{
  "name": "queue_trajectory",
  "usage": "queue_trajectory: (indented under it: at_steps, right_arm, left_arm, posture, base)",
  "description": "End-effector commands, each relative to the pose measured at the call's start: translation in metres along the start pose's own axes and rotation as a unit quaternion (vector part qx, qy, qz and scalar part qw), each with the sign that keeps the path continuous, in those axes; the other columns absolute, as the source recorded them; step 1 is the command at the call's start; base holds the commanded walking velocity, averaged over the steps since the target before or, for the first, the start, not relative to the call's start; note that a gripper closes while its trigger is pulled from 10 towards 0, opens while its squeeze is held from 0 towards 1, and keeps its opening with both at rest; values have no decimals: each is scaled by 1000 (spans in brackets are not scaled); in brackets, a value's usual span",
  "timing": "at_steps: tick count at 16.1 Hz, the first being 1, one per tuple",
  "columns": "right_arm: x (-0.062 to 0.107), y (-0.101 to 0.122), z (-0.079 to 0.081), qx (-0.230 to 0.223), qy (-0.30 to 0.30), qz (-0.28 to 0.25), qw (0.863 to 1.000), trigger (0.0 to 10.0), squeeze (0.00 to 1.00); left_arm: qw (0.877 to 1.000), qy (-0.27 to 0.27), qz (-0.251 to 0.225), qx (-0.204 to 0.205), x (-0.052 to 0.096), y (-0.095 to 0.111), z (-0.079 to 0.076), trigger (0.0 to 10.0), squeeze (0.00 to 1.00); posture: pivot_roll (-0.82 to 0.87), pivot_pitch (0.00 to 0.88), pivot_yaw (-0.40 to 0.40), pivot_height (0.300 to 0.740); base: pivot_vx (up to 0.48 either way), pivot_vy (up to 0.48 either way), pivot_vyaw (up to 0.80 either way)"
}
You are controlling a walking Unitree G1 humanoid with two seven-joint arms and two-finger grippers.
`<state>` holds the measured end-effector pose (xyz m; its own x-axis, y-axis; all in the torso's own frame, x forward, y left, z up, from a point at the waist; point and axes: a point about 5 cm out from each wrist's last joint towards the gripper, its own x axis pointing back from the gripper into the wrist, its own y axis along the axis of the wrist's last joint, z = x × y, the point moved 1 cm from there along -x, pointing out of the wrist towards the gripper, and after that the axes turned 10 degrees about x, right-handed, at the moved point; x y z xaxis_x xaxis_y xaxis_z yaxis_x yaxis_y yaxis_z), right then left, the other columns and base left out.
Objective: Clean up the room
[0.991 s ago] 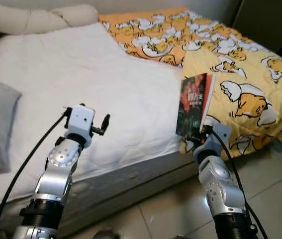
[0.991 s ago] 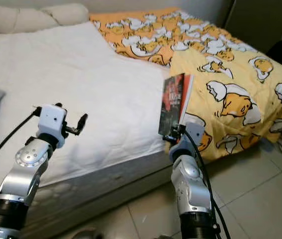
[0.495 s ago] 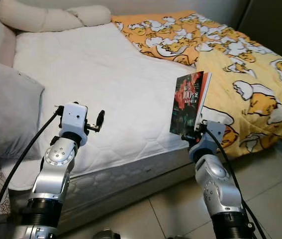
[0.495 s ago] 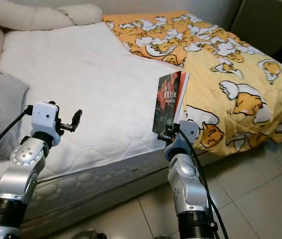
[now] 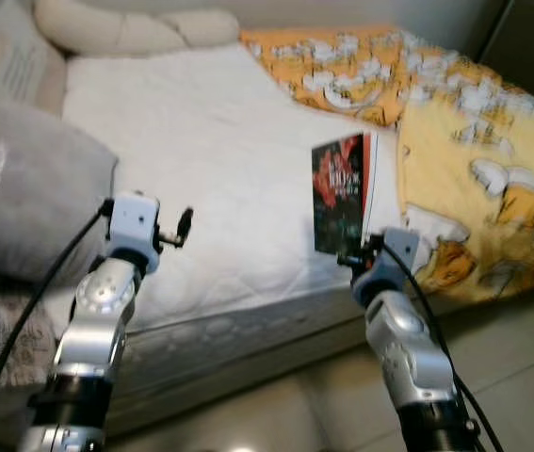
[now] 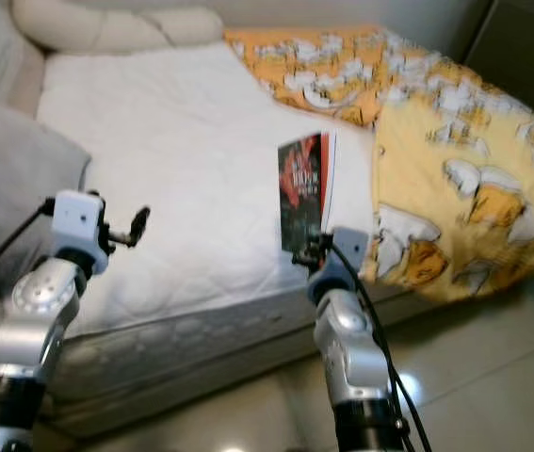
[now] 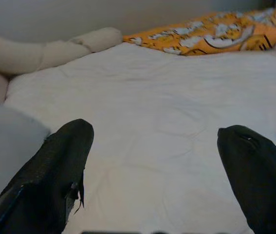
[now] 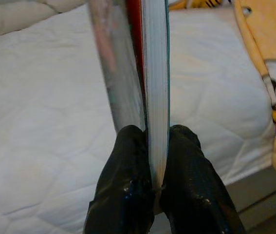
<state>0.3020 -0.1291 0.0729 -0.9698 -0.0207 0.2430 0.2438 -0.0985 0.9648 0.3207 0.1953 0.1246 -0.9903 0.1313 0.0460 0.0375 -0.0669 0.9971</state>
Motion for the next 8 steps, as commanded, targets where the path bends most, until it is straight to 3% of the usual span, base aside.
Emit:
queue_trajectory:
  at_steps: [1,8]
  right_arm:
    - [-1,10,-6,-5,-13,-19,1000,10000,0]
    - [-1,10,-4,0,-7,-19,1000,10000,0]
  left_arm:
    - [1000,-16,1,-3,-3,2,-8,10000,447]
    - [1000,-25,2,-7,-5,2,-9,10000,447]
  posture:
    - [-4,0,-16,740]
    - [-7,0,-8,740]
  base:
    - [296,0,0]
    - [292,0,0]
